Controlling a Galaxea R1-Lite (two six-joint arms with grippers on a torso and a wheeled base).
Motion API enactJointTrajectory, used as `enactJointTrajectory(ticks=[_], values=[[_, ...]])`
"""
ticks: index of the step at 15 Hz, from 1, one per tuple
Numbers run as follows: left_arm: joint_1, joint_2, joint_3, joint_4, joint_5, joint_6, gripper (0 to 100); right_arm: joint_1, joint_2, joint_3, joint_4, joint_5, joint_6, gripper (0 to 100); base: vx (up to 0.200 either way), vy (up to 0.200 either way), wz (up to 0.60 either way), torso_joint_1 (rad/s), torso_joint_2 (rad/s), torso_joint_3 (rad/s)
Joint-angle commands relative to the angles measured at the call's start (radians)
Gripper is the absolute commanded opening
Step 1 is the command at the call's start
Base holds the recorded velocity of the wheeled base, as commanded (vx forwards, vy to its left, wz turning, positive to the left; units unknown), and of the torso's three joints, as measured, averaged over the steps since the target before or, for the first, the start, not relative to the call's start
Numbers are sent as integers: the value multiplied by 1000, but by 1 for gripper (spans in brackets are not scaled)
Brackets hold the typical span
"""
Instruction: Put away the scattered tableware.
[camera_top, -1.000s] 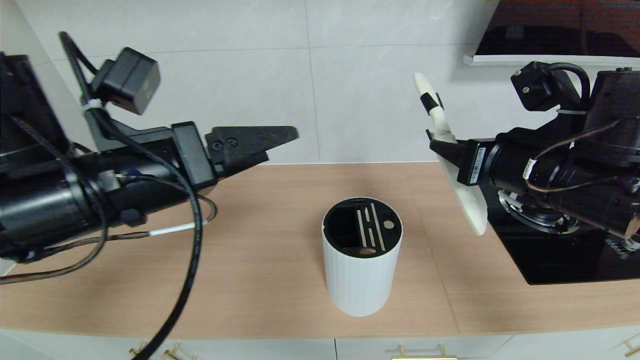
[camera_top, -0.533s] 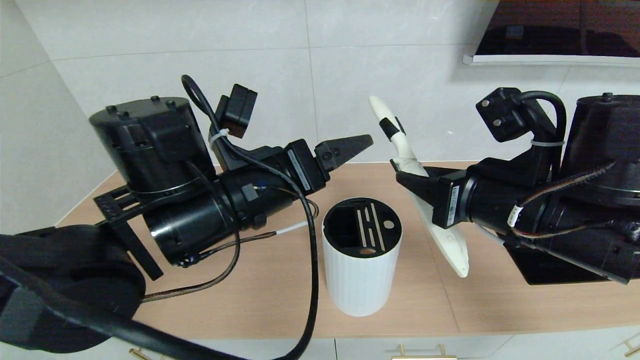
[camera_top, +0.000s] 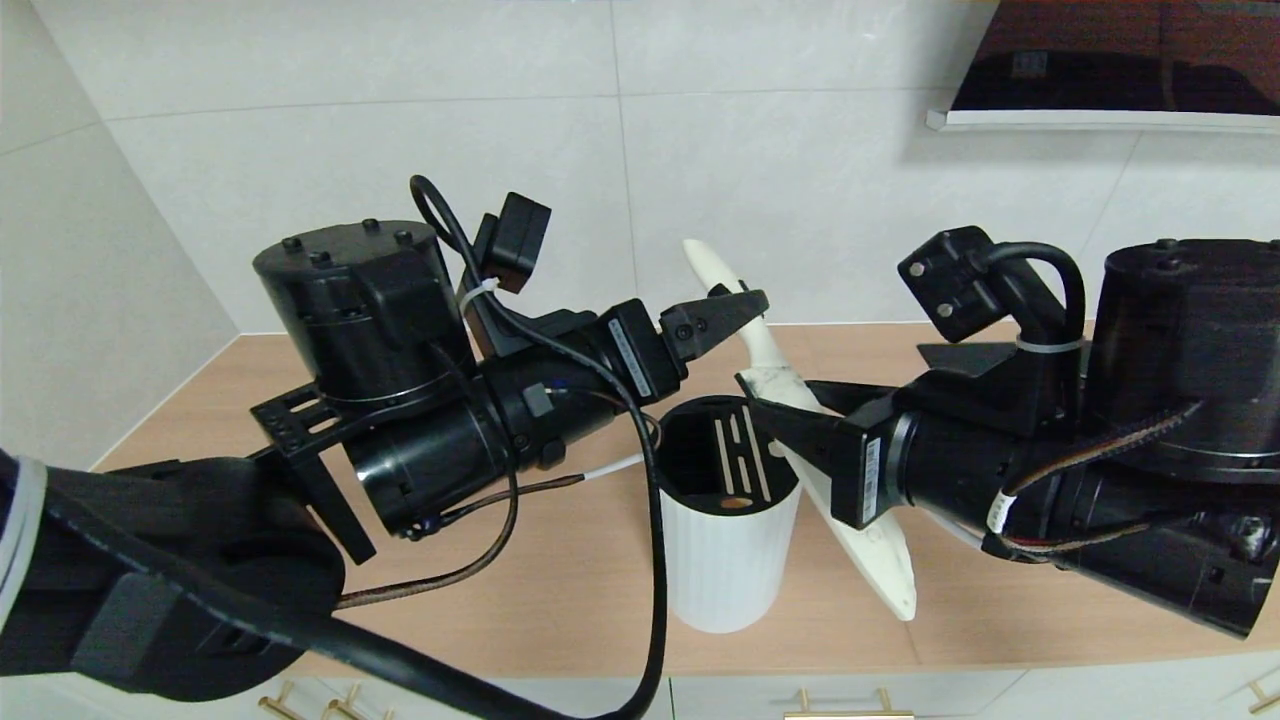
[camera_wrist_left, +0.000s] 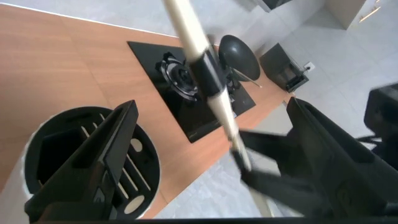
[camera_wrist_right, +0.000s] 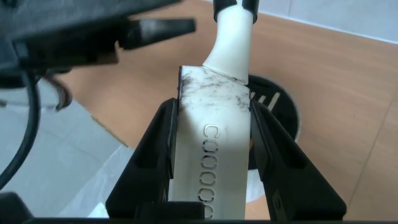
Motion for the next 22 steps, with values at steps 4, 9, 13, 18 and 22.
enactJointTrajectory(ticks=[4,9,13,18,22], values=[[0,20,-10,-2,0,-1,100,28,7,11,-4,1,1,0,0,0,0,0,0,0],[0,52,-18,-20,4,-2,100,44,5,17,-4,1,1,0,0,0,0,0,0,0],[0,53,-18,-20,6,-2,100,59,5,26,-4,1,1,0,0,0,0,0,0,0],[0,53,-18,-20,4,-2,100,62,5,29,-4,1,1,0,0,0,0,0,0,0],[0,53,-16,-20,1,-2,0,64,4,29,-6,1,1,0,0,0,0,0,0,0]])
